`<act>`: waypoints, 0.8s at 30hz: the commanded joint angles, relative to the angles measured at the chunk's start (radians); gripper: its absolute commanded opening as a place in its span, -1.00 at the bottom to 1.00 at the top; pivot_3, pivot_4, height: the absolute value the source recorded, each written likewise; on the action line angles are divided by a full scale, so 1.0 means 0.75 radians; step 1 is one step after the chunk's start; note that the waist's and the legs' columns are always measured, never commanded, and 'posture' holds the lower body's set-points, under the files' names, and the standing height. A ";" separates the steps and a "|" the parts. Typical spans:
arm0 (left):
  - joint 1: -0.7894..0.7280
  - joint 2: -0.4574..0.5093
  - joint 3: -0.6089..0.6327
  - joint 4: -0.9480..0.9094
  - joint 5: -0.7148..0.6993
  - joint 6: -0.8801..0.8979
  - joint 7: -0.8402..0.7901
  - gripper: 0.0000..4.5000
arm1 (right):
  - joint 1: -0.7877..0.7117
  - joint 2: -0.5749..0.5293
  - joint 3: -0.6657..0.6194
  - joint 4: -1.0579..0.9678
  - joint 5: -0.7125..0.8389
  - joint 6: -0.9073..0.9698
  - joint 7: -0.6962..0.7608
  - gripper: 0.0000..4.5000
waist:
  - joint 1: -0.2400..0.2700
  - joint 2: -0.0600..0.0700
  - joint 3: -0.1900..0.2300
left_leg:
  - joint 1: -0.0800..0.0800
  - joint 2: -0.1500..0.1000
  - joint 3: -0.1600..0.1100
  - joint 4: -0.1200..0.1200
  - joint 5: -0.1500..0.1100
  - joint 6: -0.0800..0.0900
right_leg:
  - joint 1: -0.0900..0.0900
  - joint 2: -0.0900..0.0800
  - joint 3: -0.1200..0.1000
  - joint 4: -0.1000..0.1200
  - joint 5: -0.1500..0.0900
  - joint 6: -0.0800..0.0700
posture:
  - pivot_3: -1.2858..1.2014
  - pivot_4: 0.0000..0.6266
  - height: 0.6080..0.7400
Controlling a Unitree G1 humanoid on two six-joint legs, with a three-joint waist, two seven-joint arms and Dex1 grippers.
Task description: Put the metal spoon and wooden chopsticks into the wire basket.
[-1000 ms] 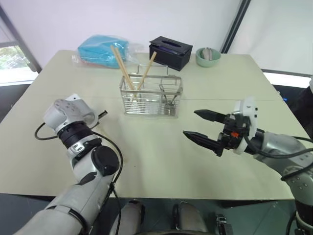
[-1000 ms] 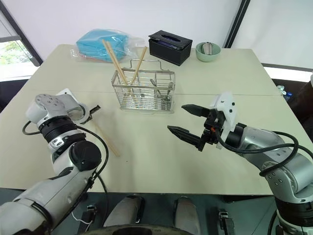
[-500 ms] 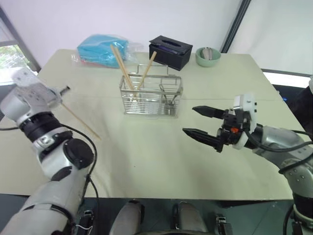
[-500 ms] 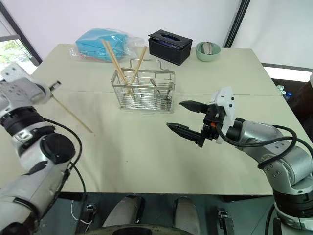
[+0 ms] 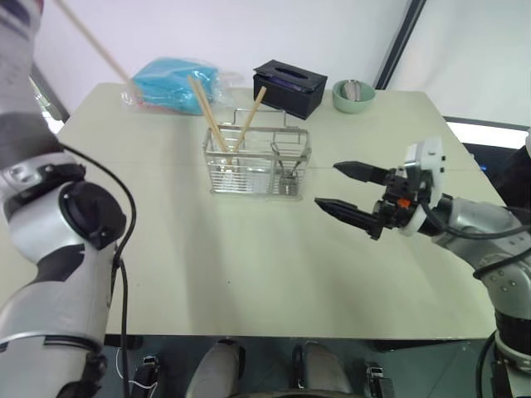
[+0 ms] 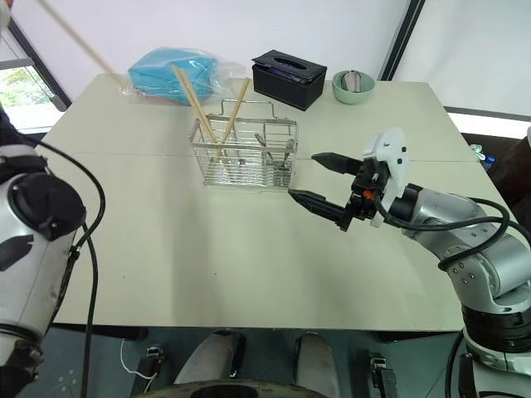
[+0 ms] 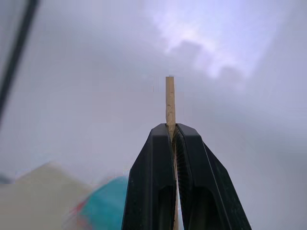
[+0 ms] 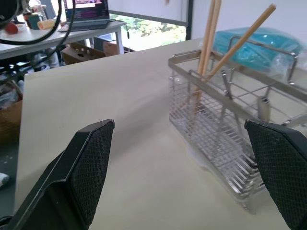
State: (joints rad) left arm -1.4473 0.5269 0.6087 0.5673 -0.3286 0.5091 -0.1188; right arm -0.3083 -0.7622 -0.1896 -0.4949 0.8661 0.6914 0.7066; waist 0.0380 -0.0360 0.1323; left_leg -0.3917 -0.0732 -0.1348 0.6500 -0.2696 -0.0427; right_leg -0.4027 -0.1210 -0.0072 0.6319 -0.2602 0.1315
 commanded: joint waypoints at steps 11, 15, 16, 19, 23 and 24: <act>0.228 -0.280 -0.352 -0.192 -0.090 -0.092 -0.264 -0.97 | 0.052 0.039 -0.076 -0.114 0.007 -0.021 -0.128 1.00 | -0.018 0.000 0.000 | -0.001 0.000 0.000 0.000 0.000 0.001 | -0.002 0.001 0.001 0.001 0.000 0.000 | 0.03 -0.52 -0.28; 0.331 -0.309 -0.472 -0.262 -0.039 -0.145 -0.306 -0.97 | 0.064 0.050 -0.095 -0.120 0.012 -0.019 -0.165 1.00 | -0.033 0.000 0.000 | -0.001 0.000 0.000 0.000 0.000 0.001 | -0.001 0.001 0.001 0.000 0.000 0.000 | 0.03 -0.52 -0.28; 0.346 -0.312 -0.484 -0.272 -0.037 -0.148 -0.307 -0.97 | 0.063 0.051 -0.097 -0.118 0.012 -0.019 -0.172 1.00 | -0.035 0.001 0.000 | -0.001 0.000 0.000 0.000 0.000 0.001 | -0.001 0.001 0.001 0.000 0.000 0.000 | 0.03 -0.52 -0.28; 0.424 -0.334 -0.534 -0.337 -0.034 -0.145 -0.321 -0.84 | 0.049 0.056 -0.098 -0.100 0.009 -0.017 -0.195 1.00 | -0.038 0.002 0.001 | 0.000 0.000 0.000 0.000 0.000 0.001 | -0.001 0.001 0.001 0.000 0.000 0.000 | 0.03 -0.52 -0.28; 0.503 -0.355 -0.548 -0.420 -0.049 -0.121 -0.309 -0.10 | 0.033 0.058 -0.093 -0.094 0.013 -0.011 -0.211 1.00 | -0.036 0.002 0.001 | 0.000 0.001 0.000 0.000 0.000 0.001 | -0.001 0.002 0.001 0.001 0.000 0.000 | 0.03 -0.52 -0.28; 0.516 -0.358 -0.546 -0.439 -0.053 -0.111 -0.300 0.10 | 0.030 0.058 -0.090 -0.094 0.013 -0.009 -0.214 1.00 | -0.036 0.002 0.001 | 0.000 0.001 0.000 0.000 0.000 0.002 | -0.001 0.002 0.001 0.001 0.000 0.000 | 0.03 -0.52 -0.28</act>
State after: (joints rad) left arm -1.0485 0.2534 0.1993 0.2999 -0.3593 0.4287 -0.3510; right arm -0.2652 -0.7239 -0.2342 -0.5539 0.8680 0.6919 0.5529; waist 0.0113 -0.0345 0.1328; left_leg -0.3917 -0.0726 -0.1350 0.6500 -0.2695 -0.0415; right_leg -0.4031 -0.1198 -0.0064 0.6323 -0.2601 0.1312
